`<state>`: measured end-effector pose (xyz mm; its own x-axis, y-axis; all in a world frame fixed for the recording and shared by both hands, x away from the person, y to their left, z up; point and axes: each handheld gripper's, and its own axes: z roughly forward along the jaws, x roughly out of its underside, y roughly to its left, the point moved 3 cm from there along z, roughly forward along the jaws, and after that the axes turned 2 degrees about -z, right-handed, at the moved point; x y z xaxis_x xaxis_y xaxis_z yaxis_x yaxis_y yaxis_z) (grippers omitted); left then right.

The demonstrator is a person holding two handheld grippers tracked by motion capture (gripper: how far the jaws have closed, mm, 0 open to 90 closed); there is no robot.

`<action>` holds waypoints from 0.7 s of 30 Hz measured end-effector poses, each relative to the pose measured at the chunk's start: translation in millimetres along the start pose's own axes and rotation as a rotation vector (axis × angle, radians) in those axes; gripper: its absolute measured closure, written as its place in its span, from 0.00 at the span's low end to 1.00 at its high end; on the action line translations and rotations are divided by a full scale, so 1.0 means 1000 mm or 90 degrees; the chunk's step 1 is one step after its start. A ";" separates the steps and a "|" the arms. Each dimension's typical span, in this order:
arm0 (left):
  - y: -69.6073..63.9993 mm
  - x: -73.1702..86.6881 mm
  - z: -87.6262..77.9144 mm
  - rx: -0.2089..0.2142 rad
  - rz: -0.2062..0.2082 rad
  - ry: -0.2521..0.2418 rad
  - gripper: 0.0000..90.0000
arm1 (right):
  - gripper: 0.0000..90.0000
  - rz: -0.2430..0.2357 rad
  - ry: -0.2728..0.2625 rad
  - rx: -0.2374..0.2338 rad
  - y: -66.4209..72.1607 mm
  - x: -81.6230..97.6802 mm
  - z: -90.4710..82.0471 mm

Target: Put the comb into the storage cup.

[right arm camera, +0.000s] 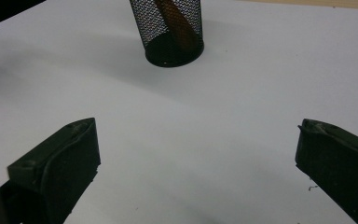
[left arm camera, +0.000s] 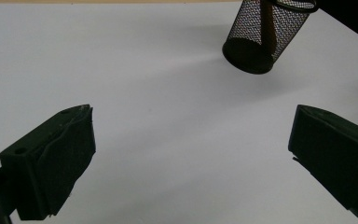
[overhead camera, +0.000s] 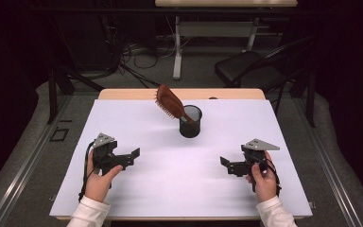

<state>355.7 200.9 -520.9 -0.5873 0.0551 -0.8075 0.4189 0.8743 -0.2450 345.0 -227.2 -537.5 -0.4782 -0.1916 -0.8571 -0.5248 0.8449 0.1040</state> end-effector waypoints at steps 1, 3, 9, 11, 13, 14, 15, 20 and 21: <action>0.001 0.001 0.000 -0.001 0.001 -0.001 0.01 | 0.00 0.002 0.000 0.001 -0.001 0.000 0.000; 0.002 0.002 0.000 -0.004 0.001 -0.002 0.01 | 0.00 0.006 -0.003 0.005 -0.002 0.001 -0.001; 0.005 0.005 0.000 -0.013 -0.001 -0.004 0.01 | 0.00 0.011 -0.008 0.011 -0.006 0.003 -0.002; 0.005 0.006 0.000 -0.013 0.000 -0.005 0.01 | 0.00 0.014 -0.008 0.012 -0.007 0.004 -0.002; 0.006 0.007 0.000 -0.014 0.000 -0.003 0.01 | 0.00 0.016 -0.008 0.013 -0.008 0.004 -0.002; 0.006 0.007 0.000 -0.014 0.000 -0.002 0.01 | 0.00 0.019 -0.009 0.012 -0.008 0.005 -0.003; 0.006 0.008 0.000 -0.013 -0.001 -0.002 0.01 | 0.00 0.023 -0.009 0.009 -0.009 0.005 -0.003; 0.008 0.009 0.000 -0.016 -0.005 -0.004 0.01 | 0.00 0.027 -0.010 0.010 -0.010 0.007 -0.004; 0.008 0.009 -0.001 -0.017 -0.005 -0.004 0.01 | 0.00 0.028 -0.010 0.011 -0.010 0.007 -0.004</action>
<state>353.3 208.6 -529.9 -0.5860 0.0453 -0.8091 0.3952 0.8876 -0.2365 344.6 -239.1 -542.5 -0.4888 -0.1464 -0.8600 -0.4919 0.8604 0.1331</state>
